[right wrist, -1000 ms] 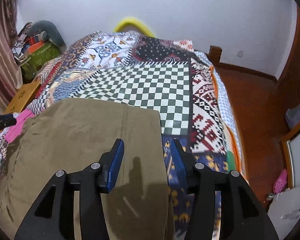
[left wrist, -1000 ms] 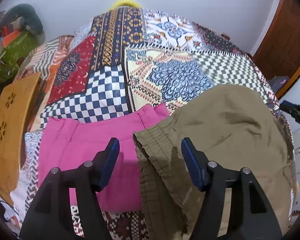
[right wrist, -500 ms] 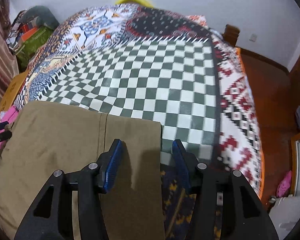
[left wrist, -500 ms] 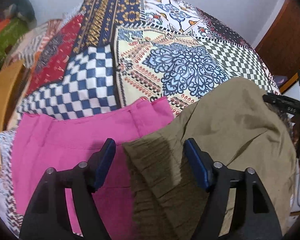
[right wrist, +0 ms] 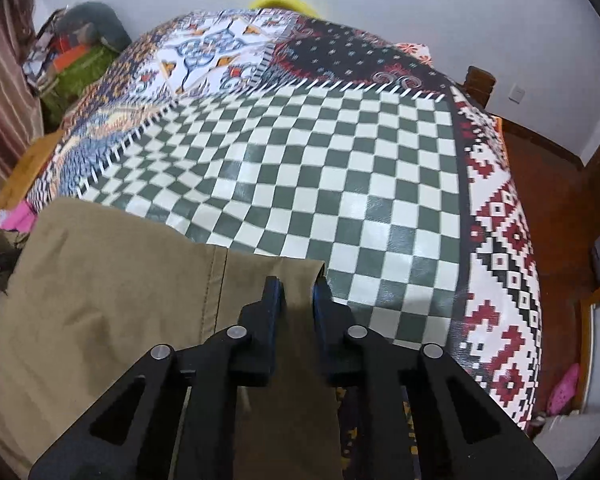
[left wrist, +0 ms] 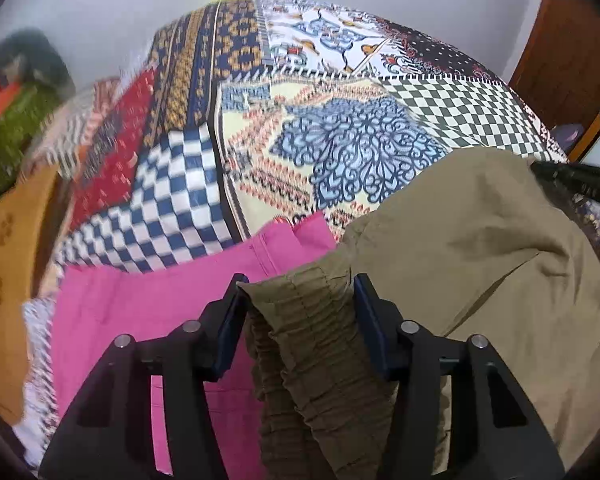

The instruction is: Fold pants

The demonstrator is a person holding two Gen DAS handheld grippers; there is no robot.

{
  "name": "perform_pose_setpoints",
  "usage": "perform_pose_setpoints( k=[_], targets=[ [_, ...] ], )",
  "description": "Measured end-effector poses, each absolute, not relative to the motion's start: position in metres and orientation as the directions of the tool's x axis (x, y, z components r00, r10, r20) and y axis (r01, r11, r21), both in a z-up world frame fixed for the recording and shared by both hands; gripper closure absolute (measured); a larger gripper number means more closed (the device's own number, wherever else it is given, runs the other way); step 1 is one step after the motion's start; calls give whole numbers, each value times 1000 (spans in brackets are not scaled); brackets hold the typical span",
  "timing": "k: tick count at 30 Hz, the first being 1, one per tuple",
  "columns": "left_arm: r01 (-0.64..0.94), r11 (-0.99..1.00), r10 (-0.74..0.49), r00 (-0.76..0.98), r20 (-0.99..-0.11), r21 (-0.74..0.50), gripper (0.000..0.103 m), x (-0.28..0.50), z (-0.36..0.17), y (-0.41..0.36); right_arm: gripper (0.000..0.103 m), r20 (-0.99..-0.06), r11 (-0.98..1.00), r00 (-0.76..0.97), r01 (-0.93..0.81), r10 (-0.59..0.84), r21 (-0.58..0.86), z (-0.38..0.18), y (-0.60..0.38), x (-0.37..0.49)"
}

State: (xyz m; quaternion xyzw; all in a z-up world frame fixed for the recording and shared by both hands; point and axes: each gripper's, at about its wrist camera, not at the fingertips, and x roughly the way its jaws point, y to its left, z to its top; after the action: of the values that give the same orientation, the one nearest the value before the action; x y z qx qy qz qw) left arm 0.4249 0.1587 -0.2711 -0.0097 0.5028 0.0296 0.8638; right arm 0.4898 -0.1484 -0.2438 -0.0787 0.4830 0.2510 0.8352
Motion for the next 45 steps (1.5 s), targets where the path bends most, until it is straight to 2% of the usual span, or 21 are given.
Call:
perform_pose_setpoints(
  k=[3,9,12,25,34,38,41,45],
  targets=[
    [-77,995,92,507,-857,61,51,428,-263,156,98,-816,879,470,-468,336,92,-229,-156,490],
    [-120,992,30,507,-862,-36,52,433,-250,170,99,-771,893,528,-436,356,113,-196,-163,488],
    [-118,992,33,529,-848,-35,54,423,-234,167,99,-748,890,544,-435,380,136,-179,-169,479],
    [-63,998,16,631,-776,-31,55,351,-142,141,99,-657,875,603,-441,453,200,-111,-201,403],
    [-4,1000,-16,657,-754,-25,56,289,-110,117,99,-581,852,637,-474,506,223,-67,-221,333],
    [35,999,-22,657,-754,1,56,268,-109,101,99,-580,847,633,-484,513,222,-64,-224,312],
    [53,998,-6,650,-760,38,56,260,-115,90,99,-609,845,607,-487,510,222,-72,-221,306],
    [47,999,-10,640,-769,27,56,266,-125,91,98,-647,851,581,-477,494,222,-84,-215,314]
  ],
)
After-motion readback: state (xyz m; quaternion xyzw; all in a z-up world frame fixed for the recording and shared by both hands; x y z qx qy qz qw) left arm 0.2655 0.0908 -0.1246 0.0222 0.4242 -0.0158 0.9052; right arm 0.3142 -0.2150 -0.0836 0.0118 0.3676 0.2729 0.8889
